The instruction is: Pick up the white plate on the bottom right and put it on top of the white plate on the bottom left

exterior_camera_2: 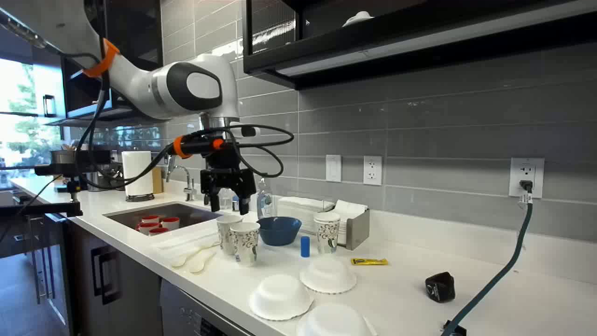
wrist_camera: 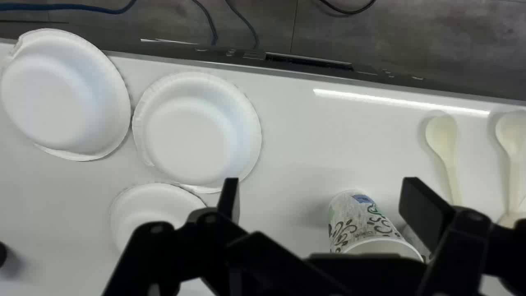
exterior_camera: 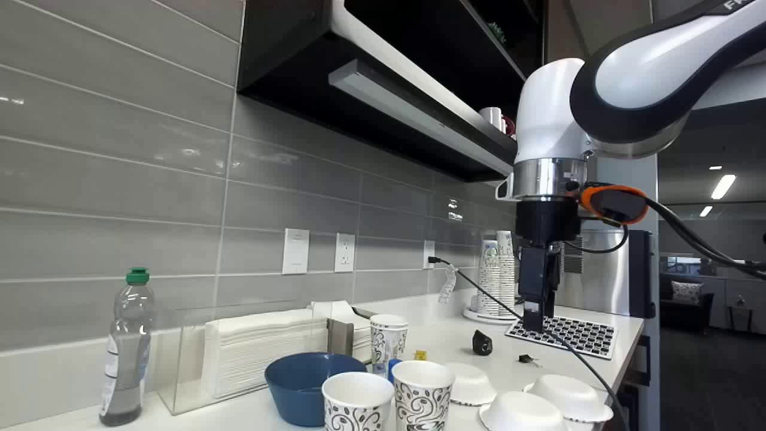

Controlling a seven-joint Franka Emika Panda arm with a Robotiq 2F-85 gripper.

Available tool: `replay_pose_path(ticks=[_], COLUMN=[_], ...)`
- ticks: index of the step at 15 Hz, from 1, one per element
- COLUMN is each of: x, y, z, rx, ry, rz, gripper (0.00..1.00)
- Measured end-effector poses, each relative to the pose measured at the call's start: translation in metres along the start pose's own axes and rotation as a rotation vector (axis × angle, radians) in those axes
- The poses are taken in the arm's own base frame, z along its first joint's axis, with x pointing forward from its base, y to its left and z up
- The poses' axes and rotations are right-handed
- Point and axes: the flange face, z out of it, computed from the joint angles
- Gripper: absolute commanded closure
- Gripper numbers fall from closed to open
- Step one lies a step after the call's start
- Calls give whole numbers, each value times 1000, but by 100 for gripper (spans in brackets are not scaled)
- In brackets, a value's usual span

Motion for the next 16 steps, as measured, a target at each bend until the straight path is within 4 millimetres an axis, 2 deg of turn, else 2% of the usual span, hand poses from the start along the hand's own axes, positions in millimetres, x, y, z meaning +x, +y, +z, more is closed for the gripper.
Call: replay_pose_path(ticks=[7, 9, 10, 12, 16], x=[0, -1, -3, -13, -57], y=[0, 7, 21, 60, 151], z=[0, 1, 4, 12, 41], rx=[0, 13, 34, 91, 227], ry=[0, -2, -6, -16, -34], rz=[0, 25, 63, 163, 363], gripper=[0, 0, 0, 0, 0])
